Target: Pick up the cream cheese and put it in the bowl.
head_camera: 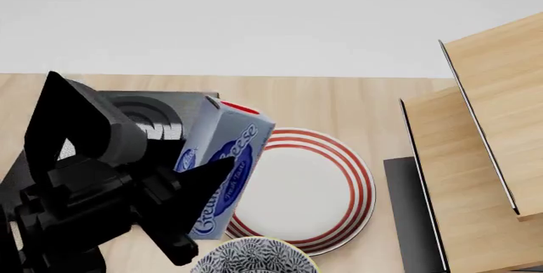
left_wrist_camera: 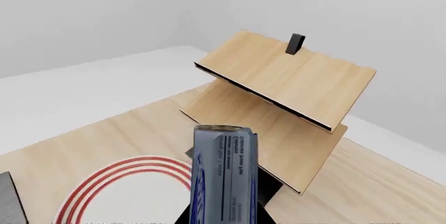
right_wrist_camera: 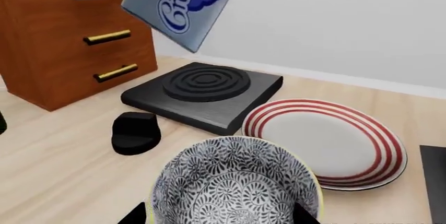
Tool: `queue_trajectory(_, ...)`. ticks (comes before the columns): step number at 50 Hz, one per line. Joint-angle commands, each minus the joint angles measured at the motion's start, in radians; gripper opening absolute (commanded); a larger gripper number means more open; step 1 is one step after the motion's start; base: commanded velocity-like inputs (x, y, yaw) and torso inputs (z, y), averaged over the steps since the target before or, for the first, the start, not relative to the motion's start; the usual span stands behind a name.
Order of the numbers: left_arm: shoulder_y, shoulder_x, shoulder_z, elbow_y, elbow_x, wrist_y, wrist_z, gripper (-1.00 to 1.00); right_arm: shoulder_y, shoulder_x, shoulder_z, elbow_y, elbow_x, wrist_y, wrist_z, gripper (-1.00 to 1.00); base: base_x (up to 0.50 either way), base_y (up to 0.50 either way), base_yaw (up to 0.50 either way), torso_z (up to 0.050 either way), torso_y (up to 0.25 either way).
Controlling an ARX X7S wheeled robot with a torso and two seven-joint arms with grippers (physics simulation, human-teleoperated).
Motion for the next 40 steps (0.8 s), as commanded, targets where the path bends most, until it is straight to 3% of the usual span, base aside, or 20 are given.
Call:
queue_trajectory(1, 0.057, 0.019, -0.008, 0.040, -0.047, 0.018, -0.024, -1.00, -0.033, 0.016, -0.005, -0.024, -0.027, -0.006, 0.013, 1.00, 0.00, 0.00, 0.00, 0.000, 0.000)
queue_trajectory(3, 0.039, 0.035, -0.029, 0.035, -0.067, 0.000, -0.085, -1.00, -0.037, 0.013, 0.002, -0.023, -0.033, -0.010, 0.025, 1.00, 0.00, 0.00, 0.00, 0.000, 0.000)
queue_trajectory(25, 0.217, 0.036, -0.030, 0.068, -0.115, 0.086, -0.034, -1.00, -0.047, 0.024, 0.017, -0.034, -0.026, -0.022, 0.035, 1.00, 0.00, 0.00, 0.00, 0.001, 0.000)
queue_trajectory(28, 0.239, 0.023, 0.006, 0.090, -0.065, 0.129, 0.051, -1.00, -0.043, 0.027, 0.009, -0.034, -0.025, -0.018, 0.026, 1.00, 0.00, 0.00, 0.00, 0.000, 0.000)
queue_trajectory(31, 0.230, 0.030, 0.028, 0.092, -0.037, 0.130, 0.029, -1.00, -0.048, 0.024, 0.010, -0.033, -0.036, -0.025, 0.033, 1.00, 0.00, 0.00, 0.00, 0.000, 0.000)
queue_trajectory(34, 0.279, 0.019, 0.087, 0.129, 0.067, 0.201, 0.079, -1.00, -0.041, 0.022, 0.014, -0.023, -0.021, -0.021, 0.032, 1.00, 0.00, 0.00, 0.00, 0.000, 0.000)
queue_trajectory(40, 0.298, 0.034, 0.104, 0.121, 0.067, 0.215, 0.085, -1.00, -0.041, 0.021, 0.008, -0.020, -0.027, -0.025, 0.027, 1.00, 0.00, 0.00, 0.00, 0.000, 0.002)
